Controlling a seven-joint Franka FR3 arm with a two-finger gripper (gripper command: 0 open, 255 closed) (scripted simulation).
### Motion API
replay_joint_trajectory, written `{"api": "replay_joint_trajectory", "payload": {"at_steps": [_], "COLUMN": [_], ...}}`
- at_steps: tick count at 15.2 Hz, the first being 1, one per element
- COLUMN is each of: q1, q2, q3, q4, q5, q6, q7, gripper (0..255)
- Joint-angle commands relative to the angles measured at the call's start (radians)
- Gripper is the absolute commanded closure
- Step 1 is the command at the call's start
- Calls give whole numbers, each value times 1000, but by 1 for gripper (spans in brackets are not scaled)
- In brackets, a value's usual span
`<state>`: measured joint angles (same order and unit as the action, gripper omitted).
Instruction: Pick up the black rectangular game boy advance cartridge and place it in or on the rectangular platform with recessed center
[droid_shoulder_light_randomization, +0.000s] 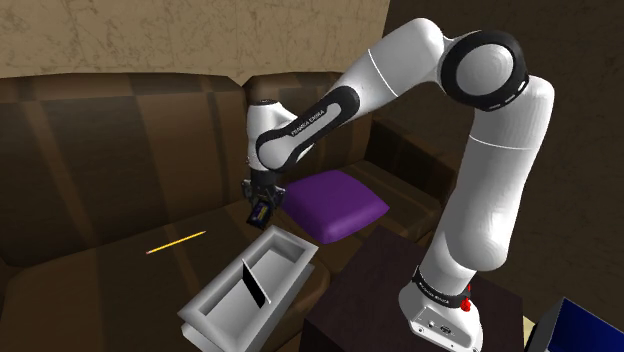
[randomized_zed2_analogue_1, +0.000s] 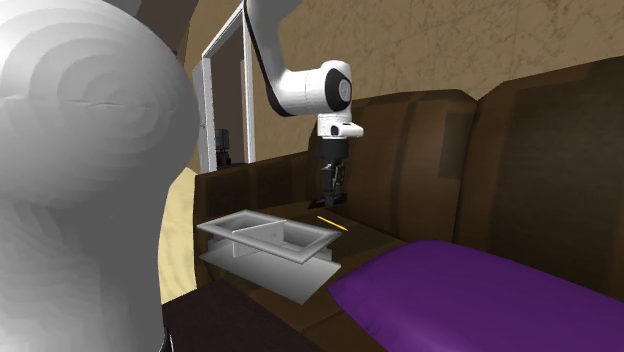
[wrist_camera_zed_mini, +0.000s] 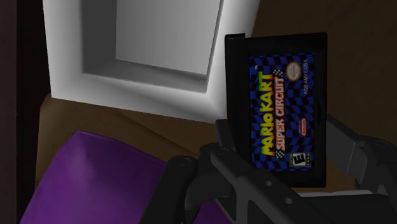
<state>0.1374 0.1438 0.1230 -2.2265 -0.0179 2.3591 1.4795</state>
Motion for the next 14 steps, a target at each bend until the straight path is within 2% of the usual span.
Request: {"api": "replay_joint_trajectory", "payload": {"at_steps": [1,11,14], "q1": [24,152,161], "q2": [-34,-157,-141], "q3": [19,139,149], "q4": [-49,-199,-213], "q5": [3,34,28], "q6": [15,46,75], "q7": [43,267,290], "gripper": [255,255,255]}}
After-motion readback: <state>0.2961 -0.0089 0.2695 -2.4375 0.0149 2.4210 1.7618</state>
